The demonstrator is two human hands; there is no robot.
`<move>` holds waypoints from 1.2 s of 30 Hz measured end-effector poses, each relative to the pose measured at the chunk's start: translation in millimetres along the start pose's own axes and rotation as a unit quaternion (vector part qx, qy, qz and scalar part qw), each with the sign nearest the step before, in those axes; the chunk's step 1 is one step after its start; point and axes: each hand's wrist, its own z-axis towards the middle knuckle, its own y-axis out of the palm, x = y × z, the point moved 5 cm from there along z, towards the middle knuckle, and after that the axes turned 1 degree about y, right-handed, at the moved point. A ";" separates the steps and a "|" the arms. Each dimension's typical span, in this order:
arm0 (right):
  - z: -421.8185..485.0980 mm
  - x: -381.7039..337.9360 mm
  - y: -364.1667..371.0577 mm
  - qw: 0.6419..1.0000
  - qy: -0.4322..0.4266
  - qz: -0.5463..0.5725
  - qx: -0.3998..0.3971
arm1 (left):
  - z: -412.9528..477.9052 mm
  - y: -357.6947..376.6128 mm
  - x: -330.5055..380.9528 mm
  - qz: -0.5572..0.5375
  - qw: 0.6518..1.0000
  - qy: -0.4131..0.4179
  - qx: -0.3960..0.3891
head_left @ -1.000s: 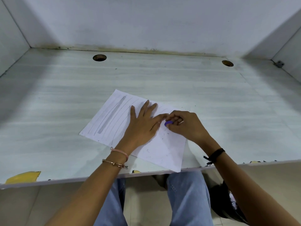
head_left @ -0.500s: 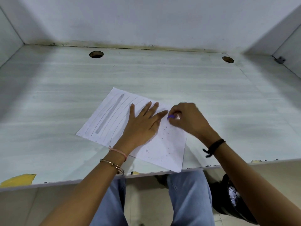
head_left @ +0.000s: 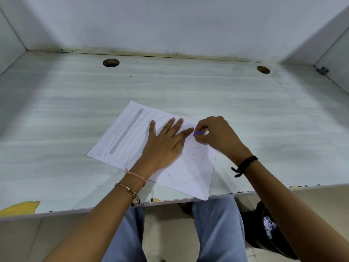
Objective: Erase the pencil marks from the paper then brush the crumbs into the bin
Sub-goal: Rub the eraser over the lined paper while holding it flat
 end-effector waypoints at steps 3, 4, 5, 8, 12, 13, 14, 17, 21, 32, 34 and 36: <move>-1.7 -10.8 5.7 0.998 -0.030 -0.050 0.001 | -0.3 -2.0 0.7 -0.003 1.000 0.000 -0.004; -6.7 -15.7 11.7 0.997 -0.055 -0.040 -0.041 | -1.0 -2.0 1.5 0.001 1.000 0.002 -0.008; -12.0 -18.8 15.0 0.994 -0.070 -0.023 -0.085 | -1.4 -1.7 2.2 0.005 1.000 0.004 -0.010; -2.6 -6.0 2.8 0.998 -0.039 -0.010 -0.055 | -1.4 -1.1 1.2 0.001 1.000 0.003 -0.005; -1.4 -9.0 3.2 0.998 -0.039 -0.047 0.000 | -1.1 -2.9 0.4 -0.001 1.000 0.000 -0.003; -7.8 -14.2 9.6 0.997 -0.063 -0.031 -0.042 | -1.3 -3.0 1.3 0.004 1.000 0.002 -0.007; -13.5 -17.4 13.2 0.993 -0.078 -0.009 -0.084 | -1.4 -2.6 1.9 0.009 1.000 0.004 -0.011; -3.6 -3.8 3.5 0.997 -0.048 -0.005 -0.054 | -0.9 -1.2 1.0 0.005 1.000 0.004 -0.009; 0.7 -3.8 5.0 0.998 -0.034 -0.050 0.030 | 0.0 -2.0 -0.1 -0.005 1.000 0.003 -0.007; 5.2 39.3 -0.7 0.993 0.038 0.087 0.064 | 4.7 -4.2 -2.3 -0.049 0.999 -0.010 0.006; 0.3 41.7 0.1 0.991 0.040 0.115 0.052 | 8.9 -4.8 2.2 -0.050 0.998 -0.014 0.021; 1.1 46.2 -4.3 0.988 0.049 0.139 0.047 | 10.6 -3.4 7.3 -0.044 0.998 -0.010 0.039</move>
